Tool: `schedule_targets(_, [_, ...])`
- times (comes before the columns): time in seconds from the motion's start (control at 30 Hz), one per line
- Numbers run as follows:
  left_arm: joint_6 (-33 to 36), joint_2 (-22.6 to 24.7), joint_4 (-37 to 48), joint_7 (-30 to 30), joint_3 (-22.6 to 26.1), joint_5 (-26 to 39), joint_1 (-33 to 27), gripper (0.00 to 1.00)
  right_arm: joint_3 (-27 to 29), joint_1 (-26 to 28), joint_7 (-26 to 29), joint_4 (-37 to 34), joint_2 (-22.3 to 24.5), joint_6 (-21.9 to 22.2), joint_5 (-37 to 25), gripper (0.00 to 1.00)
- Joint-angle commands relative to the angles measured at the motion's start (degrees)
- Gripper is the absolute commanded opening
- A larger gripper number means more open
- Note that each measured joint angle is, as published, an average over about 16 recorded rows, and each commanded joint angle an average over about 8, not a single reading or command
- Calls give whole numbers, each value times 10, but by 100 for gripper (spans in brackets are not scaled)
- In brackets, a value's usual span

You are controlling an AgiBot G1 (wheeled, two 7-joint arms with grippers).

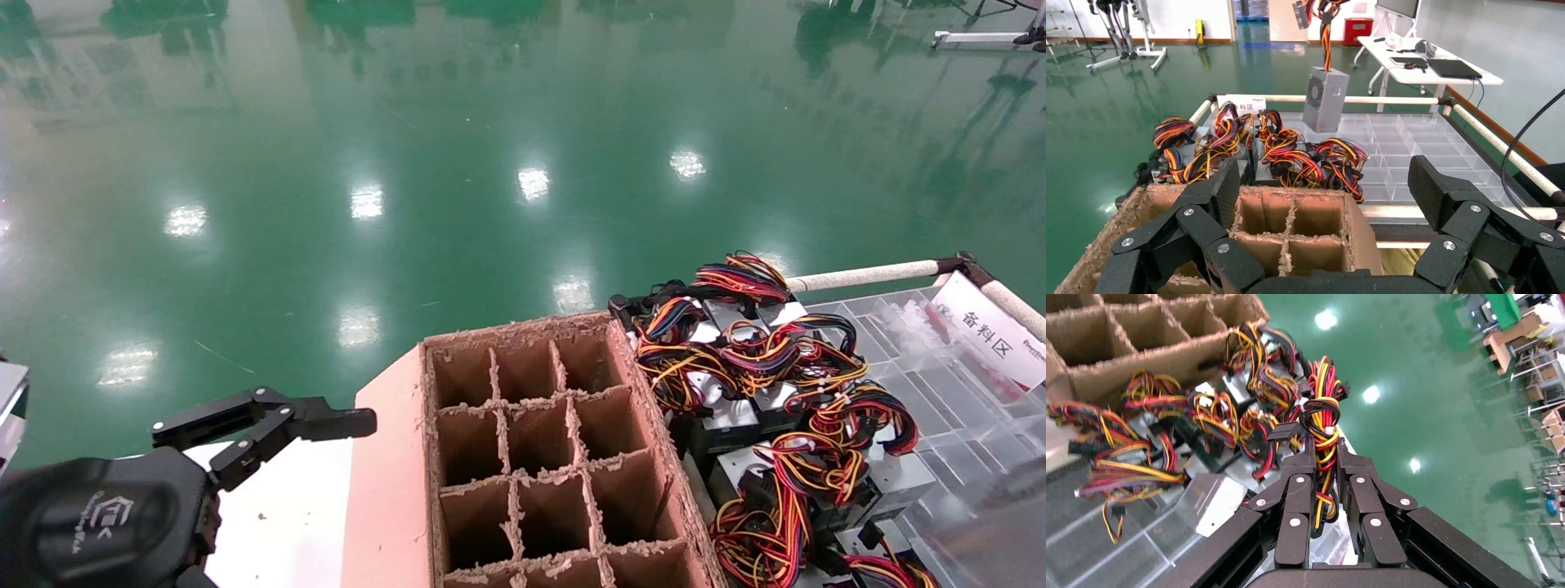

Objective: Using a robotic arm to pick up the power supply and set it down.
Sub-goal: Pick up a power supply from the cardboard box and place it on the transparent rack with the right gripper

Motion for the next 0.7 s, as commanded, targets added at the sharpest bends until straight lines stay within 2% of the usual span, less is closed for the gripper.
schedule_targets(0.03, [0, 0, 0, 0, 0, 0, 0, 100, 4, -15, -12, -5, 5, 1, -2, 0])
schedule_targets(0.4, [0, 0, 0, 0, 0, 0, 0, 100, 34, -117, -54, -5, -10, 4, -33, 0])
schedule_targets(0.7, [0, 0, 0, 0, 0, 0, 0, 100, 64, -155, -65, -3, -61, 9, -59, 0])
